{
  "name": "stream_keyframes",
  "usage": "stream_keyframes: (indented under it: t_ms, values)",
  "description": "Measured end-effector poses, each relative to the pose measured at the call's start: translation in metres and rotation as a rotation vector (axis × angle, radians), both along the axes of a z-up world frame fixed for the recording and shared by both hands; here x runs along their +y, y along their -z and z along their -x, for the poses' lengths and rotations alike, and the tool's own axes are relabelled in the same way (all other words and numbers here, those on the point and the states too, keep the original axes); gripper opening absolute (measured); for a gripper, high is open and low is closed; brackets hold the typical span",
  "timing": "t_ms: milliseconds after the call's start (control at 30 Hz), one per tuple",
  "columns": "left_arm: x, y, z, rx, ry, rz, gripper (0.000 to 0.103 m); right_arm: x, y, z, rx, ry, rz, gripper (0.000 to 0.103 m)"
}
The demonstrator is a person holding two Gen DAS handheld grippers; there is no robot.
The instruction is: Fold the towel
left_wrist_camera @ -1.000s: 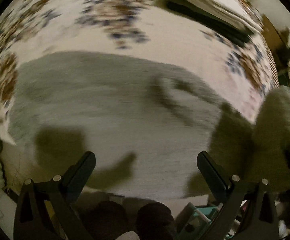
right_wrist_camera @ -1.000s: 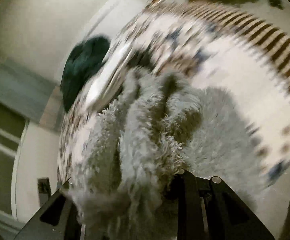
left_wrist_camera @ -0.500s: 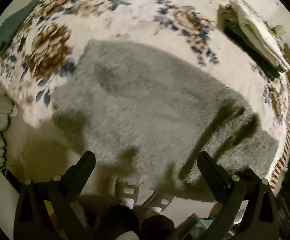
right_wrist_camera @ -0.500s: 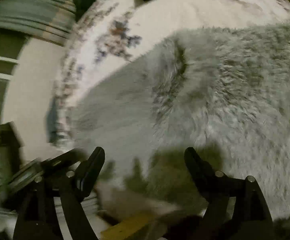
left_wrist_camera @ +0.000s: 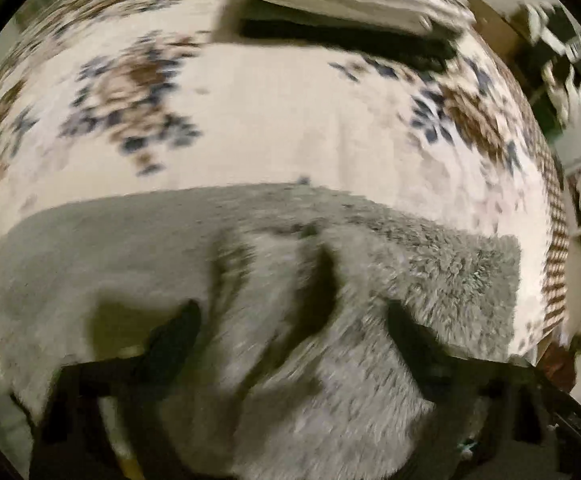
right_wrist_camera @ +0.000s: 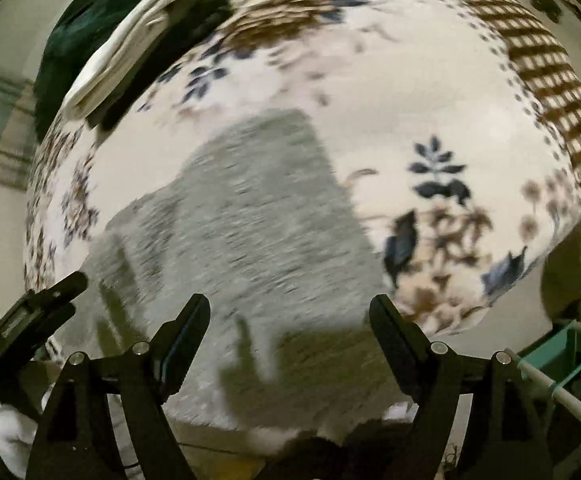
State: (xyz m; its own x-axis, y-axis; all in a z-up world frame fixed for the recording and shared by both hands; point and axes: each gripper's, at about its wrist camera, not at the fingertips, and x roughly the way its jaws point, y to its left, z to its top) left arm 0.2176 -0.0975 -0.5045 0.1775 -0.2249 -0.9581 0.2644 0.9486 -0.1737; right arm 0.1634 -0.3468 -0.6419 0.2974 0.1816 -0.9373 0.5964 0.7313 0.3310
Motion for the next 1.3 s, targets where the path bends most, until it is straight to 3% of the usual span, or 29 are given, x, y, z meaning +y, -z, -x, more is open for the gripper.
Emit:
stream_keyframes:
  t_ms: [67,133,333,433,533,633,767,867,1000,1067,1100,1133,1200,1300]
  values:
    - [-0.011,0.016,-0.003,0.029,0.032,-0.011,0.016,-0.006,0.003,-0.001,0.008,0.008,0.008,0.084]
    - [-0.009,0.024,-0.004,0.039,0.036,0.003,0.012,-0.010,0.009,-0.003,0.018,0.010,0.017,0.084]
    - [0.054,-0.012,0.000,-0.007,-0.095,0.123,0.010,-0.015,0.028,-0.009,0.032,0.023,-0.009,0.084]
    - [0.079,0.002,-0.003,0.057,-0.171,0.140,0.011,-0.018,0.033,-0.011,0.043,0.013,-0.022,0.084]
    - [0.091,0.010,-0.004,0.131,-0.213,0.219,0.015,-0.018,0.037,-0.018,0.054,-0.007,-0.045,0.084]
    - [0.104,-0.005,0.005,0.158,-0.253,0.320,0.020,-0.018,0.036,-0.025,0.054,-0.034,-0.063,0.089]
    - [0.122,-0.019,0.016,0.092,-0.310,0.325,0.070,-0.022,0.043,-0.029,0.063,-0.079,-0.089,0.095]
    - [0.124,0.000,0.015,0.116,-0.314,0.302,0.070,-0.029,0.059,-0.033,0.090,-0.091,-0.129,0.095]
    - [0.097,0.035,0.008,0.183,-0.247,0.266,0.070,-0.034,0.089,-0.038,0.130,-0.096,-0.281,0.095]
    - [0.085,0.042,0.011,0.189,-0.205,0.238,0.070,-0.033,0.094,-0.041,0.114,-0.110,-0.313,0.081]
    - [0.079,0.043,0.013,0.180,-0.182,0.213,0.069,-0.032,0.091,-0.043,0.093,-0.117,-0.286,0.055]
    - [0.074,0.044,0.016,0.166,-0.163,0.188,0.069,-0.032,0.089,-0.045,0.087,-0.126,-0.261,0.037]
    - [0.070,0.048,0.021,0.157,-0.144,0.159,0.068,-0.036,0.081,-0.048,0.063,-0.115,-0.212,0.032]
    - [0.077,0.053,0.023,0.176,-0.182,0.179,0.068,-0.043,0.081,-0.049,0.055,-0.096,-0.198,0.032]
